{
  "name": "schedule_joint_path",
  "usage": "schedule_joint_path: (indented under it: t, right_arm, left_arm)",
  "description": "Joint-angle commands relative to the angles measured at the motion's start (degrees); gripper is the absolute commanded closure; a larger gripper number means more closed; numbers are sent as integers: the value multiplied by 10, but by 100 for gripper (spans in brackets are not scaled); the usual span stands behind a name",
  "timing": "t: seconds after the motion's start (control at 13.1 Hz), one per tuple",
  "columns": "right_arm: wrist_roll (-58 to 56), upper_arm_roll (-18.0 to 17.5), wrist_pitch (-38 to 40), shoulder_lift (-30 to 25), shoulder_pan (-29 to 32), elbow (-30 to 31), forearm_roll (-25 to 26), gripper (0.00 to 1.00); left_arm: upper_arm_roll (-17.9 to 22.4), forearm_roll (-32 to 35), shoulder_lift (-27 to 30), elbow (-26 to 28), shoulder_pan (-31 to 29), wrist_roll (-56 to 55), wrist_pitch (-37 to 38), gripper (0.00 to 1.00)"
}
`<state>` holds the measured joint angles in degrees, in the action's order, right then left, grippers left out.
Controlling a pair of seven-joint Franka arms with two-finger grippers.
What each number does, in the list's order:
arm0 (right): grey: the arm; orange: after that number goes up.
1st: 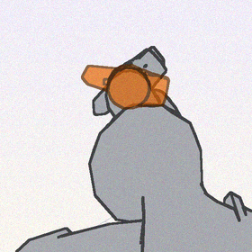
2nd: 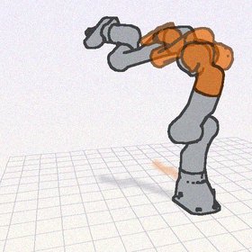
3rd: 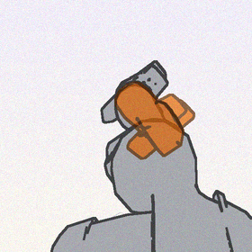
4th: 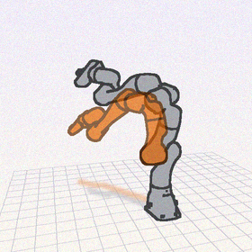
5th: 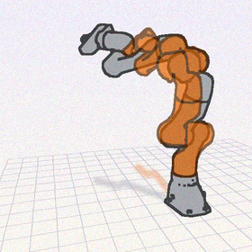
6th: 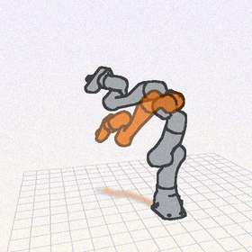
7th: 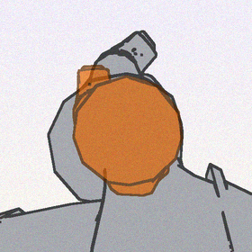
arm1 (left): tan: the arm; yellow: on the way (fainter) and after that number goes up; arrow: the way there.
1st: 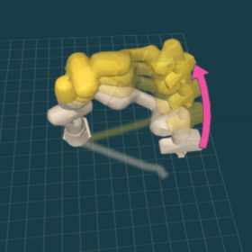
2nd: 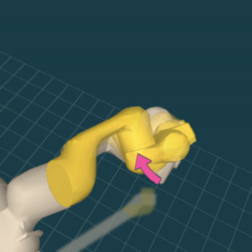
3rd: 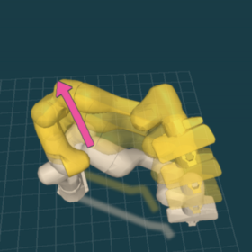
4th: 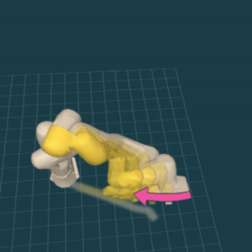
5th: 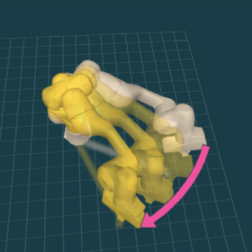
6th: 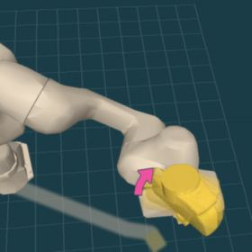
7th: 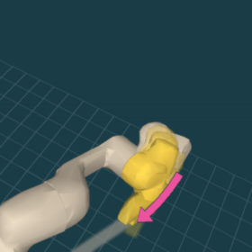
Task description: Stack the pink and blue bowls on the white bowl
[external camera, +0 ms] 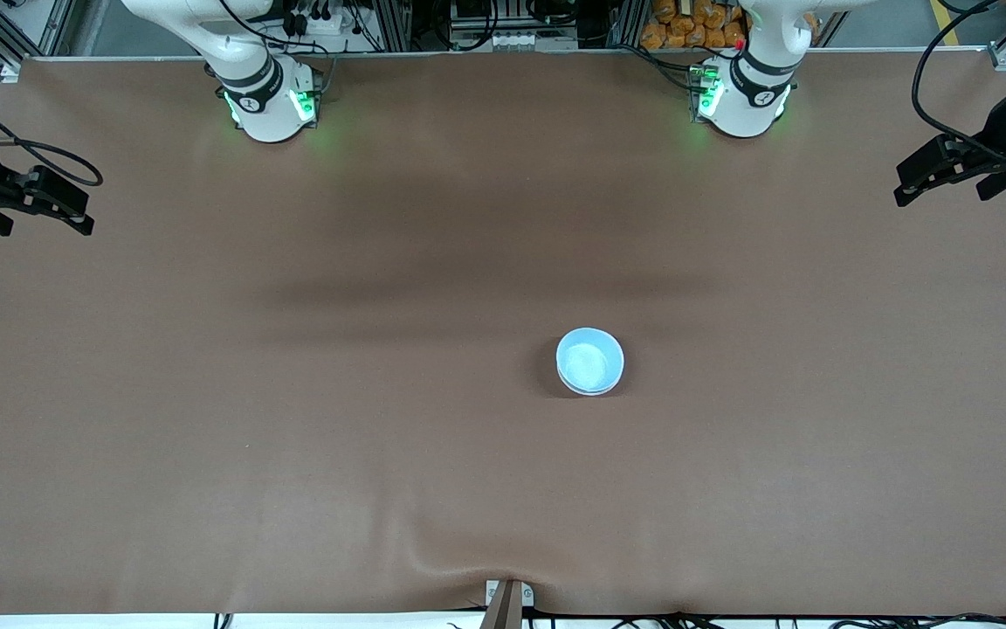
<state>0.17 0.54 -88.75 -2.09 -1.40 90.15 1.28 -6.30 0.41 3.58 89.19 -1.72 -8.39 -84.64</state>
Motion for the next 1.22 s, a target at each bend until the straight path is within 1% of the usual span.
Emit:
schedule_joint_path:
  t: [0.0,1.14]
  right_arm:
    - [0,7,10,-6,-8,-6,7,0]
    - [-1,7,17,-6,-5,-10,8,0]
  left_arm:
    - [-2,6,-8,-16,0,7,8,0]
    - [0,6,-9,-18,-3,7,8,0]
